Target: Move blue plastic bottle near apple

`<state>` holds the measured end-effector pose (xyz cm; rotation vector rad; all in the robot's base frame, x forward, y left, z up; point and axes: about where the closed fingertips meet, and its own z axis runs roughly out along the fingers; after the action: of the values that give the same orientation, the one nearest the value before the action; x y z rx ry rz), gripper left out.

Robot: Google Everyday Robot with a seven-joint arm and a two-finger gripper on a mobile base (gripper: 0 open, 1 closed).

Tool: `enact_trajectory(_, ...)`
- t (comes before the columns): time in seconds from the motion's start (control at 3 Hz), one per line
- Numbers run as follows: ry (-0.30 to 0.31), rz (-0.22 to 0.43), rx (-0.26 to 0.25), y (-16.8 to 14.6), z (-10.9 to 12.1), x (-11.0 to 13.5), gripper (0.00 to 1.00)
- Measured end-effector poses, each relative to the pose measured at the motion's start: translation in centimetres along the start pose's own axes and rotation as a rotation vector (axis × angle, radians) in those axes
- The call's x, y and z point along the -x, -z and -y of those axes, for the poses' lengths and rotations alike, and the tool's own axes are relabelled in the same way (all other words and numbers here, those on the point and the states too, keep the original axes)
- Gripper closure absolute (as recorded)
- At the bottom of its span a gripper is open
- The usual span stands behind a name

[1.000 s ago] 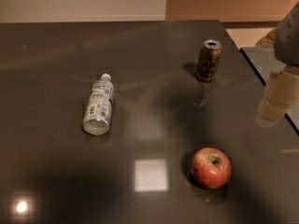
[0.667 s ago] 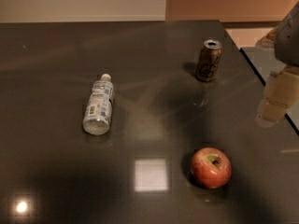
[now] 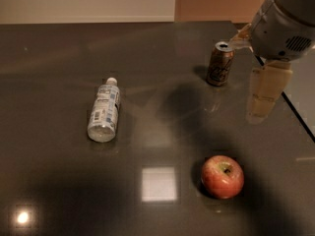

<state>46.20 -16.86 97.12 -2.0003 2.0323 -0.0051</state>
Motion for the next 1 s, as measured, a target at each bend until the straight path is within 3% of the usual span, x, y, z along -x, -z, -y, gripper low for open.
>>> enact_trajectory(1.0, 0.601, 0.174, 0.078, -3.9, 4.1, 12.0, 0.0)
